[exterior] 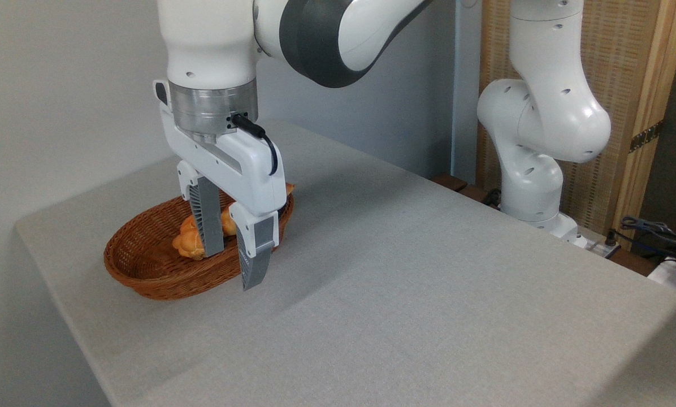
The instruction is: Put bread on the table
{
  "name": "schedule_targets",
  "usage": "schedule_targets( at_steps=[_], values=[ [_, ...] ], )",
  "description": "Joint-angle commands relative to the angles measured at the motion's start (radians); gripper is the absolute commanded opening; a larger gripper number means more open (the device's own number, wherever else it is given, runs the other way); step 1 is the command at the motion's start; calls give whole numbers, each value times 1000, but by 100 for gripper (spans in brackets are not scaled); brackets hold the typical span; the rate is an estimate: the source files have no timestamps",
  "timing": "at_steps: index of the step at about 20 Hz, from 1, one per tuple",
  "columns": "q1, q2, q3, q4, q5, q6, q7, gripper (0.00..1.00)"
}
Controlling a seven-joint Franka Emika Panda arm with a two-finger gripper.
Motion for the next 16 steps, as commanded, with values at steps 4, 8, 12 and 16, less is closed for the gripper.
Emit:
schedule_targets(
  at_steps=[4,8,12,16],
  values=[
    [-6,3,5,23,15,1,2,100],
    [-6,3,5,31,12,-15,-12,100],
    [-6,4,5,31,15,-13,-5,100],
    [-8,6,2,31,56,-15,-4,100]
  ],
)
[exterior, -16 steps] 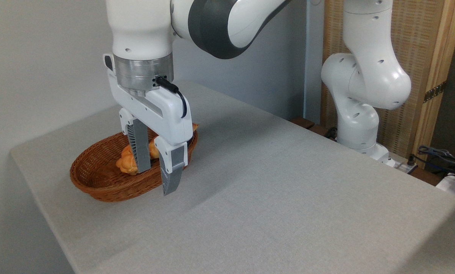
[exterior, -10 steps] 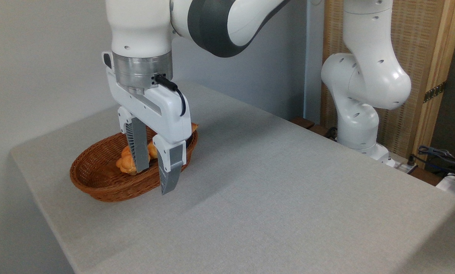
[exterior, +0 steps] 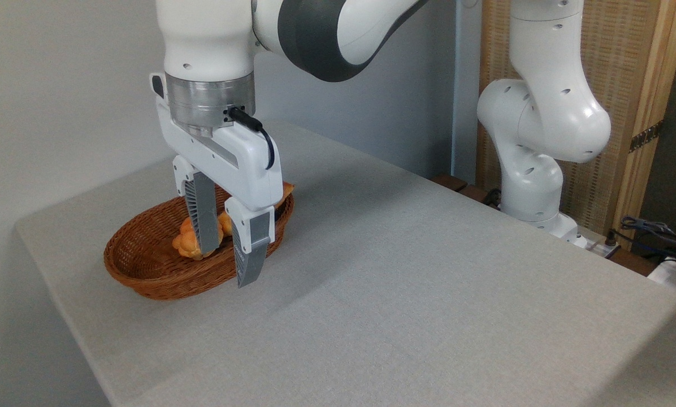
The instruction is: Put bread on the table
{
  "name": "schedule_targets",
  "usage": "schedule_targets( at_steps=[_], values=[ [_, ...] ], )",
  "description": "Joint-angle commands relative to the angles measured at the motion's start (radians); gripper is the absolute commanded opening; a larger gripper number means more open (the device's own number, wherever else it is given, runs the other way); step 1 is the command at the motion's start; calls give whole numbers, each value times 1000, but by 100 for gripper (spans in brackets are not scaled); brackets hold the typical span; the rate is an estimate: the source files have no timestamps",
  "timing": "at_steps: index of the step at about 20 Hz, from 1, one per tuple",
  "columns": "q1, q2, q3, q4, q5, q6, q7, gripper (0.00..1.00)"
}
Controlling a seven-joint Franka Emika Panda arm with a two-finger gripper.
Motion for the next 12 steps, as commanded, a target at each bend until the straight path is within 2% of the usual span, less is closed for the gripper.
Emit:
schedule_targets(
  at_steps=[1,4,12],
  values=[
    [-9,7,-2,15,70,-16,-7,100],
    [-9,5,-18,15,70,-28,-4,100],
    [-6,-6,-15,15,70,-36,35,100]
  ],
)
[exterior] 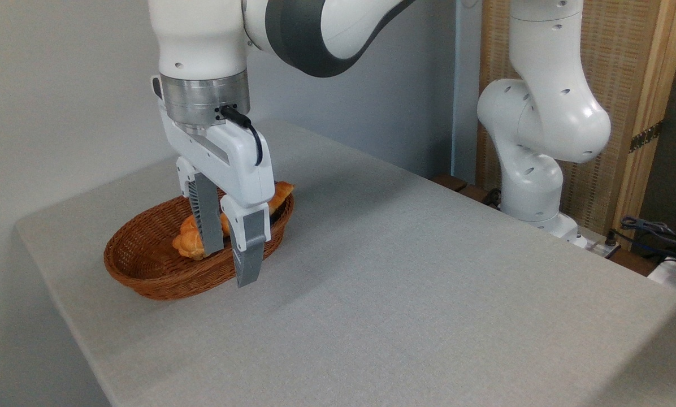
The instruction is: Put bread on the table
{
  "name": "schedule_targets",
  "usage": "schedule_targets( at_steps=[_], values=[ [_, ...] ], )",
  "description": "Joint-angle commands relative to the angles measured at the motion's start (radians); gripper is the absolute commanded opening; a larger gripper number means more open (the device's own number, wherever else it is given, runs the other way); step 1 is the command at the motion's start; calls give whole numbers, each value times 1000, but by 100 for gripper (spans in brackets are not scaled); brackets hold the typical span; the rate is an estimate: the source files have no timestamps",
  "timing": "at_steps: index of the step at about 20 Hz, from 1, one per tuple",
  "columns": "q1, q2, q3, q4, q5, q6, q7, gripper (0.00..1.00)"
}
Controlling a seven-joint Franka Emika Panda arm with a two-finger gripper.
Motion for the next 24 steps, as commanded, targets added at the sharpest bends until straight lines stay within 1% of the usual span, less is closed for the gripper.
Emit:
schedule_targets(
  at_steps=[1,4,9,13,16,24],
  values=[
    [-1,-9,12,16,10,-36,18,100],
    [1,-12,14,26,15,-51,17,100],
    [5,-7,17,27,-22,-44,12,100],
    [5,2,12,30,-10,-42,-22,100],
    [4,2,8,30,-10,-43,-31,100],
    [-2,6,3,30,-3,-45,-31,100]
  ],
)
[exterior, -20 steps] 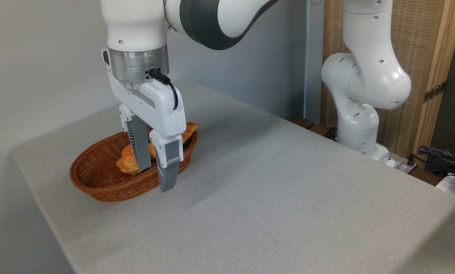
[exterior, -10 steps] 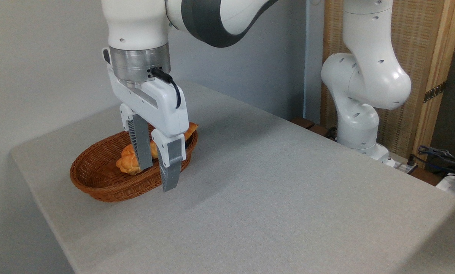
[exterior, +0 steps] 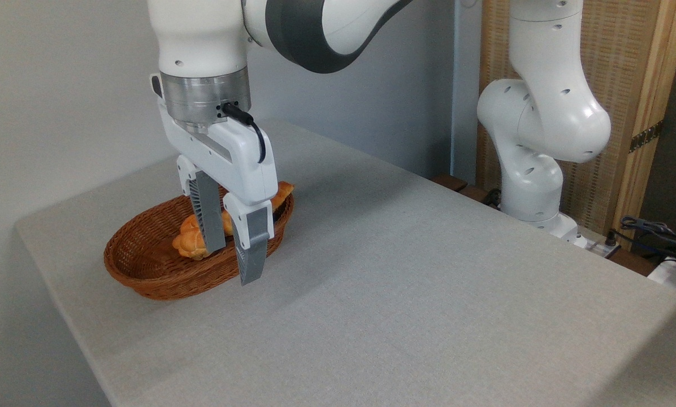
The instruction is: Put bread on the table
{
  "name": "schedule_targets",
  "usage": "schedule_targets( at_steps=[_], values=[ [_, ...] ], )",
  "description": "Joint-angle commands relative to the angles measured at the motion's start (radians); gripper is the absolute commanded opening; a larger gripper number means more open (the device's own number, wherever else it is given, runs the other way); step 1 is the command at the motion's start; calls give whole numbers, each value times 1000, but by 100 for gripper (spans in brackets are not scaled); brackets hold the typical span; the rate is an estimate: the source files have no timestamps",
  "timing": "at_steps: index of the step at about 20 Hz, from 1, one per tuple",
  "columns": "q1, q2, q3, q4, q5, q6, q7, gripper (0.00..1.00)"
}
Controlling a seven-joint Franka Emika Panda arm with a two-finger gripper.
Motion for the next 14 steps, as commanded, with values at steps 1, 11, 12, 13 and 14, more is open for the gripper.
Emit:
schedule_targets(
  at_steps=[1,11,12,13,14],
  values=[
    [-6,3,3,14,-1,-17,-21,100],
    [-8,-2,-45,15,-6,-42,-119,100],
    [-8,-2,-52,17,-6,-40,-119,100],
    [-8,-2,-65,15,-6,-40,-119,100],
    [-8,-2,-72,15,-7,-40,-122,100]
  ],
)
